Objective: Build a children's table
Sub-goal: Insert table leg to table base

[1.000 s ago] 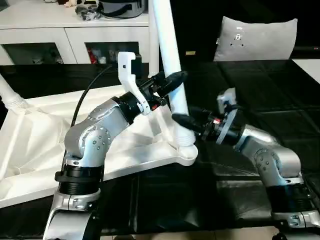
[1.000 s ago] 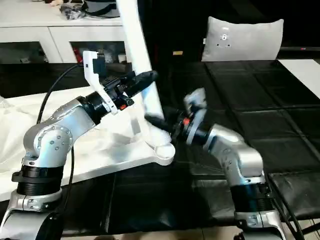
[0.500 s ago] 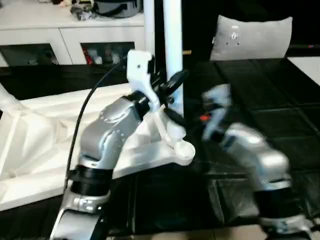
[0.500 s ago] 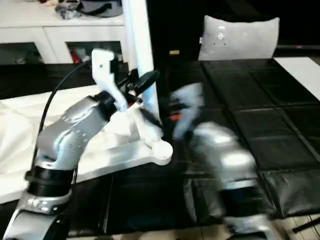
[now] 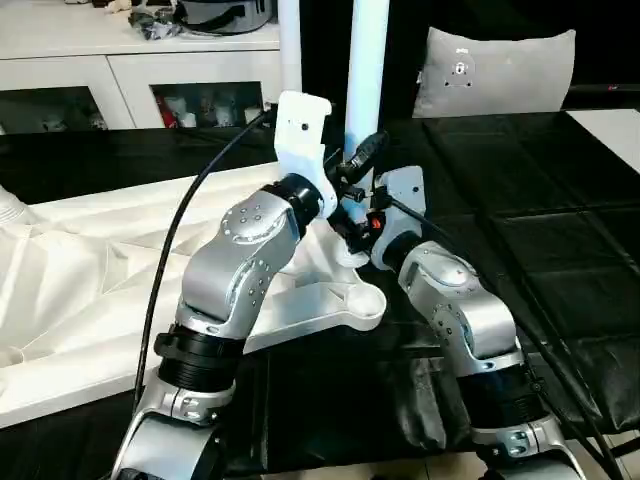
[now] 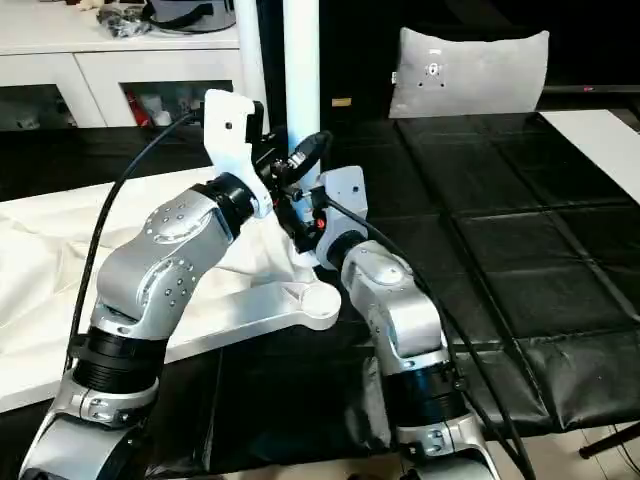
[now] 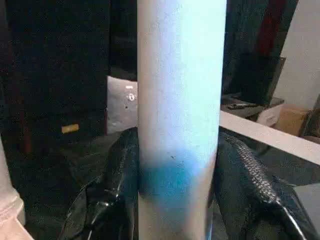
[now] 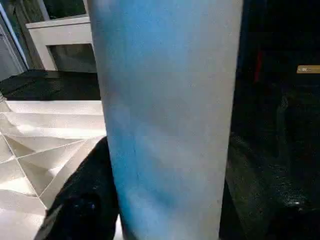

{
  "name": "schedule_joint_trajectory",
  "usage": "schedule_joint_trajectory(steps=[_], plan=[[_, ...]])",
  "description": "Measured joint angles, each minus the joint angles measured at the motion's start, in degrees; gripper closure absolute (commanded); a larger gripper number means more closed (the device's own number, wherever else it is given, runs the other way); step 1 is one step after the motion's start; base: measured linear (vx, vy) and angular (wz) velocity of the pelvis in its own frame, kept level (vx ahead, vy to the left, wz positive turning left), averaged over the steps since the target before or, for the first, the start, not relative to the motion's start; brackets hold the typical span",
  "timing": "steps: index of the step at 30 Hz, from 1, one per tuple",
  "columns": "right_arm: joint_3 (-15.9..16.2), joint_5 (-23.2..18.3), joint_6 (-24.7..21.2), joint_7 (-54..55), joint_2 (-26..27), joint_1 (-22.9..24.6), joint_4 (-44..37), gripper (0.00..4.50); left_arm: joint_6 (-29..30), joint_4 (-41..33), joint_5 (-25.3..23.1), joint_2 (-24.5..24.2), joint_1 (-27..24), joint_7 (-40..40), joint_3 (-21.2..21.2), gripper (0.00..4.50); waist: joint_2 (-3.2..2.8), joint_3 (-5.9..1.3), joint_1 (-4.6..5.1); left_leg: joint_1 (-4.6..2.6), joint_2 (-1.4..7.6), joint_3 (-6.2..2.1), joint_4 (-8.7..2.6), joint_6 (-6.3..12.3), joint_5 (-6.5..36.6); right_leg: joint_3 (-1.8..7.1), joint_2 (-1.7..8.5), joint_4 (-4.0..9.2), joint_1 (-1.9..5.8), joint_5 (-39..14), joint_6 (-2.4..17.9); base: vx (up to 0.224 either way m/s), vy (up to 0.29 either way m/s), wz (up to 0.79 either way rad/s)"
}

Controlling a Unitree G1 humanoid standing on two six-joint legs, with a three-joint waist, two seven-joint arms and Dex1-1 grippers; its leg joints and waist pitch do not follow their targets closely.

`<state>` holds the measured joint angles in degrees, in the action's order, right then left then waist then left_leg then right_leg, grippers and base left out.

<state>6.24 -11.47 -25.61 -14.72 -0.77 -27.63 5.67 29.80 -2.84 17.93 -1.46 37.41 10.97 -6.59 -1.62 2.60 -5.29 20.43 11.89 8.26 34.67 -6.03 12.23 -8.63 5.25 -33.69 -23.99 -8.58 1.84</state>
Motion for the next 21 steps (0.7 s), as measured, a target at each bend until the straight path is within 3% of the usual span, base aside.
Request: schedule_joint_trajectory(steps=[6, 17, 18, 21], plan=[[0.4, 0.1, -0.7, 0.8, 1.0, 0.0, 0.0, 2.37, -0.3, 1.1, -0.9, 0.2, 0.6, 0.0, 0.0, 2.57, -0.01, 0.0, 0.24, 0.0, 0.0, 0.0, 0.0, 0.0, 0.0, 0.0, 0.0, 0.0, 0.0, 0.0, 0.0, 0.0, 0.0, 0.0], [-0.1, -0.9, -1.6, 0.0, 1.9, 0.0, 0.0, 2.59, -0.4, 1.5, -1.6, 0.9, 0.7, 0.3, 0.2, 2.57, -0.01, 0.0, 0.25, -0.03, 0.01, 0.0, 0.0, 0.0, 0.0, 0.01, 0.0, 0.0, 0.01, 0.0, 0.0, 0.0, 0.0, 0.0], [-0.2, -1.3, -1.6, -0.3, 1.9, 0.0, 0.0, 2.59, -0.4, 1.5, -1.6, 0.9, 0.7, 0.3, 0.4, 2.22, -0.01, 0.0, 0.25, -0.03, 0.01, 0.0, 0.0, 0.0, 0.0, 0.02, 0.0, -0.01, 0.02, 0.0, 0.0, 0.0, 0.0, 0.0], [-0.3, -1.5, -1.4, -0.8, 1.8, 0.0, 0.0, 2.59, -0.4, 1.5, -1.5, 1.4, 0.7, 0.2, 1.1, 1.87, -0.01, 0.0, 0.25, -0.02, 0.0, 0.0, 0.0, 0.02, 0.0, 0.03, 0.0, -0.01, 0.01, 0.0, 0.0, 0.0, 0.0, 0.0]])
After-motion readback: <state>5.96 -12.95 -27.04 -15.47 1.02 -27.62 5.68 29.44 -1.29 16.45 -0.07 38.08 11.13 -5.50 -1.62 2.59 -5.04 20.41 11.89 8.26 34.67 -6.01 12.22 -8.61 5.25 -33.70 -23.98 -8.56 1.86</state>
